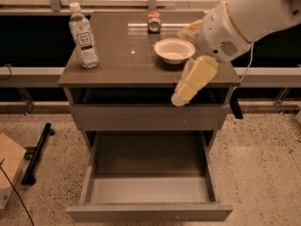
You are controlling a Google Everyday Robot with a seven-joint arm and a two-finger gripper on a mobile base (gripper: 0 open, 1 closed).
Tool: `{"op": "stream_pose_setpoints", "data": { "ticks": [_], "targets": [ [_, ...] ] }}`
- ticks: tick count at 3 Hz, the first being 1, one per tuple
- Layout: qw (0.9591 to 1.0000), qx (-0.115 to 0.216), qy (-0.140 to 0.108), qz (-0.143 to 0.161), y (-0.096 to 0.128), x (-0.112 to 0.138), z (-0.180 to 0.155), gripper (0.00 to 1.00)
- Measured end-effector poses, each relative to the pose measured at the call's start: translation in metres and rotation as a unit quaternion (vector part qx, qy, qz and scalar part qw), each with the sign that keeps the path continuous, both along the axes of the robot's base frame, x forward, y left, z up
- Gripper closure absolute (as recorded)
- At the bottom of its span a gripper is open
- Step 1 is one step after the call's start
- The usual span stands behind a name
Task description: Place blue plastic bottle into middle drawer
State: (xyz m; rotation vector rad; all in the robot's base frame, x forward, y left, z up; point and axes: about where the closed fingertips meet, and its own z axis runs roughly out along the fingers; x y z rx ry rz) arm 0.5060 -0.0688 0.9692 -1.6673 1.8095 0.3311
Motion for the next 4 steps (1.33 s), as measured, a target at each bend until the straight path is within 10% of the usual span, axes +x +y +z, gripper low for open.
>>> {"op": "stream_pose_setpoints", "data": {
  "ticks": [4],
  "targets": [
    [0.9965,0.066,-0.024,0.047,0.089,0.102,0.008,0.0]
  ]
}}
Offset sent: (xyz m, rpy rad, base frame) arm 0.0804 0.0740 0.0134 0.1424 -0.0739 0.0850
